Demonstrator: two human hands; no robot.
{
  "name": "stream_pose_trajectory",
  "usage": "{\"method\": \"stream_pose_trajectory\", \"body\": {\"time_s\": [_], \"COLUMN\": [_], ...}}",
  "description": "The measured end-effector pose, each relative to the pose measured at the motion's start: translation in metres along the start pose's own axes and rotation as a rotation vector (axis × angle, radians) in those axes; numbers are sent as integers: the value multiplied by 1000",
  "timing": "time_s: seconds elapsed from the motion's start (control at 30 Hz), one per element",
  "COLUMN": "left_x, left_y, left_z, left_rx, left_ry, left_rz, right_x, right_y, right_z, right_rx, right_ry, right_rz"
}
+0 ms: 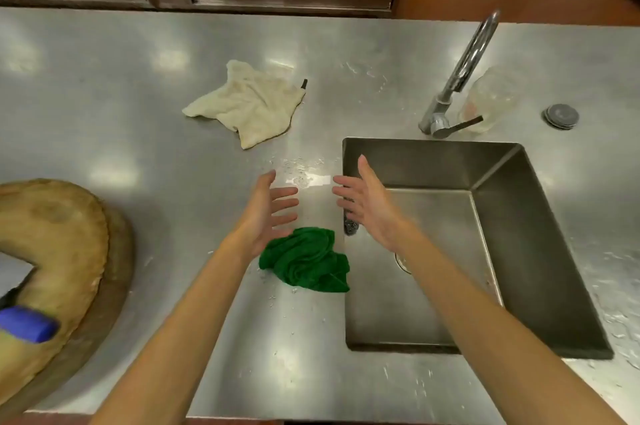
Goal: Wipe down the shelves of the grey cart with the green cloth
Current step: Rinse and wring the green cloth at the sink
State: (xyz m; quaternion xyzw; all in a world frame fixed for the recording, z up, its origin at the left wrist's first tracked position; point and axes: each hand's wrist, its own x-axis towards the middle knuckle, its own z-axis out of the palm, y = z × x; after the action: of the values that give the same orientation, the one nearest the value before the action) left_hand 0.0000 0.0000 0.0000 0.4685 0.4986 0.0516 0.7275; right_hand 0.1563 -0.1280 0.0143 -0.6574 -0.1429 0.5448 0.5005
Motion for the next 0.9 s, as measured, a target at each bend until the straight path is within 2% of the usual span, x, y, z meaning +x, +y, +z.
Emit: {"method": "stream_pose_trajectory", "body": {"time_s": [0.2, 0.4, 0.53, 0.63, 0.73, 0.9], "left_x": [21, 32, 35, 33, 31, 20], "left_y": [-22, -45, -50, -50, -48, -47], "left_z": [-12, -17, -14, -12, -9, -12], "left_rx": [82, 115, 127, 143, 196, 372], "left_ry": [66, 82, 112, 109, 103, 63], "left_rz": [-84, -72, -53, -40, -17, 97], "right_x": [23, 33, 35, 40, 42, 32], "right_y": [23, 62, 85, 92, 89, 69], "right_z": [8, 9, 14, 20, 25, 35], "right_rx": [-63, -121, -342, -468, -473, -400], "right_ry": [-9, -23, -39, 30, 69, 13], "right_rz": [97, 173, 94, -3, -46, -127]}}
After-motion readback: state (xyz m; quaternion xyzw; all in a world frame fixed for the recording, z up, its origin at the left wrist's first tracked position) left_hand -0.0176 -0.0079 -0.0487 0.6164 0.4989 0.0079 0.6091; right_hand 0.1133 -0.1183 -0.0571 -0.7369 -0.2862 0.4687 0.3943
